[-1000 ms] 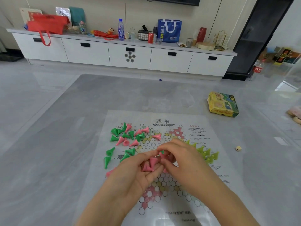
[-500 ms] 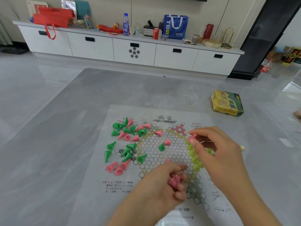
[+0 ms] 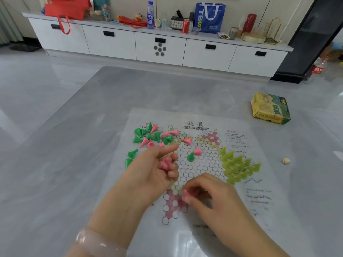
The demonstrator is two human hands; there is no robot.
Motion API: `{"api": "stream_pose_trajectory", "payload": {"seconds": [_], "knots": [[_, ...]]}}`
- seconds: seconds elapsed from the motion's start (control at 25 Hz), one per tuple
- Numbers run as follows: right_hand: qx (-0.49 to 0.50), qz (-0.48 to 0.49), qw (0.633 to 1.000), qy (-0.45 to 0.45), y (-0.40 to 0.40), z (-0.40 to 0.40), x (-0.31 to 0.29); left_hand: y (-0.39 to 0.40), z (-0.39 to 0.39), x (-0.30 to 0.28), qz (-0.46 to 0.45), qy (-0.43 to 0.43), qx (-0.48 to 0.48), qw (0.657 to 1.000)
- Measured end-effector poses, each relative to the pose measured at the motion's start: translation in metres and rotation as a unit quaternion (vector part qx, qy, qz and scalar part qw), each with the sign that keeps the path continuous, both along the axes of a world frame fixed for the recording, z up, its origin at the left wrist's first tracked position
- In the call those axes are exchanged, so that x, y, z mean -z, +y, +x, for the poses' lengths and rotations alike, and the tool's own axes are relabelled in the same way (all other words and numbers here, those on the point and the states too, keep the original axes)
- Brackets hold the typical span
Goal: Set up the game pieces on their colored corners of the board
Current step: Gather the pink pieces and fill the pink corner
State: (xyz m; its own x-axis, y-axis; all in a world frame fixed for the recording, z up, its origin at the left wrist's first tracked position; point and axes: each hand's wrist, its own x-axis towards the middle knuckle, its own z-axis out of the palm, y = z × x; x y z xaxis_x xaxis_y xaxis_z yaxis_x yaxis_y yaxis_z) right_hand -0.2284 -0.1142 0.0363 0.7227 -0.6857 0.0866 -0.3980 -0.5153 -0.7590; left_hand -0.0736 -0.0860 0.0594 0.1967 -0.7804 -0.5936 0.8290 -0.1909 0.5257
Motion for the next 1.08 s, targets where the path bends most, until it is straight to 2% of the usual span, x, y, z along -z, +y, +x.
{"api": "stream_pose_trajectory", "payload": {"seconds": [0.16, 0.32, 0.52, 0.92, 1.08], "knots": [[-0.051, 0.069, 0.996, -0.025, 0.015, 0.006, 0.011, 0.012, 0.025, -0.004, -0.047, 0.016, -0.051, 0.997], [-0.073, 0.044, 0.996, -0.020, 0.020, 0.007, 0.017, 0.023, 0.038, -0.003, -0.076, 0.031, -0.065, 0.994], [-0.087, 0.010, 0.996, -0.003, 0.022, 0.011, 0.025, 0.030, 0.047, -0.004, -0.065, 0.024, -0.081, 0.994], [-0.092, -0.008, 0.996, 0.018, 0.021, 0.012, 0.024, 0.031, 0.041, -0.002, -0.086, 0.040, -0.059, 0.994], [-0.077, 0.018, 0.997, 0.007, 0.016, 0.012, 0.010, 0.030, 0.025, -0.003, -0.077, -0.011, -0.005, 0.997]]}}
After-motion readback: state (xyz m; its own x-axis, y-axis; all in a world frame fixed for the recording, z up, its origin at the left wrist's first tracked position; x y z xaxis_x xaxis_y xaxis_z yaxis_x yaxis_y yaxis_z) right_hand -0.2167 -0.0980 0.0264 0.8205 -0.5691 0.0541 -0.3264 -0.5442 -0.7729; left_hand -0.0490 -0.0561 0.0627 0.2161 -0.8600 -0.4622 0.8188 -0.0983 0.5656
